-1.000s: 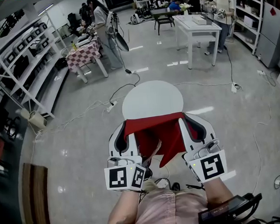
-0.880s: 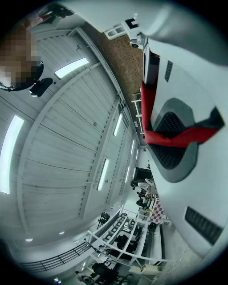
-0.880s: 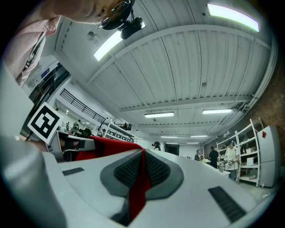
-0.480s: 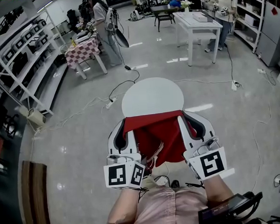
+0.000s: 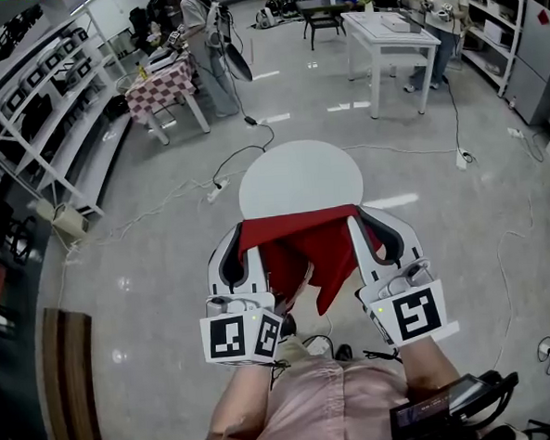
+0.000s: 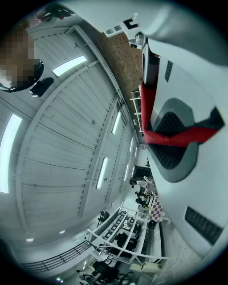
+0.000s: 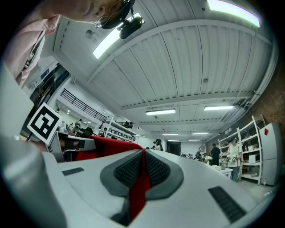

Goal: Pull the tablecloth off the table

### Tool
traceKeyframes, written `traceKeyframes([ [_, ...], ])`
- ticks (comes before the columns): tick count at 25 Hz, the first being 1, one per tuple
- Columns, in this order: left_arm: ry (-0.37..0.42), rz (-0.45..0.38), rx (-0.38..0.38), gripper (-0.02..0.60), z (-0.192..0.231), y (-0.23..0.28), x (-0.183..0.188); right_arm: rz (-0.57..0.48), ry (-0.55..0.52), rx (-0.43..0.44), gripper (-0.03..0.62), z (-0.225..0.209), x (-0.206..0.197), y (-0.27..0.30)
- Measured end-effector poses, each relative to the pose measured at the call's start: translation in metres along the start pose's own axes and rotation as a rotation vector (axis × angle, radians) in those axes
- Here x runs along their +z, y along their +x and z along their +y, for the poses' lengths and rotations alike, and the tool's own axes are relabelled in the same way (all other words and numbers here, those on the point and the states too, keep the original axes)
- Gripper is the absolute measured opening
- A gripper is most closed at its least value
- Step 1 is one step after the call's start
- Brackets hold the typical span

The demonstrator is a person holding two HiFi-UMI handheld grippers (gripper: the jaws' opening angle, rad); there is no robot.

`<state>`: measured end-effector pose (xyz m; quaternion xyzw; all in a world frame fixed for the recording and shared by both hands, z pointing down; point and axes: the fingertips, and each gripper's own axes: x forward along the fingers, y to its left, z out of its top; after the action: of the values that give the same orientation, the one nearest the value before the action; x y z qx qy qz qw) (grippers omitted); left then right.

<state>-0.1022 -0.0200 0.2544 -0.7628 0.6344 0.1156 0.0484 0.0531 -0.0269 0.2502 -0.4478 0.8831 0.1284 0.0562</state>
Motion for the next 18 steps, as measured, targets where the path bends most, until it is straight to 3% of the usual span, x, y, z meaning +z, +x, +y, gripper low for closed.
traceKeyframes([
  [18,-0.004,0.015,0.013,0.040,0.012,-0.003,-0.003,0.008,0.010,0.010,0.028,0.009,-0.006,0.008],
])
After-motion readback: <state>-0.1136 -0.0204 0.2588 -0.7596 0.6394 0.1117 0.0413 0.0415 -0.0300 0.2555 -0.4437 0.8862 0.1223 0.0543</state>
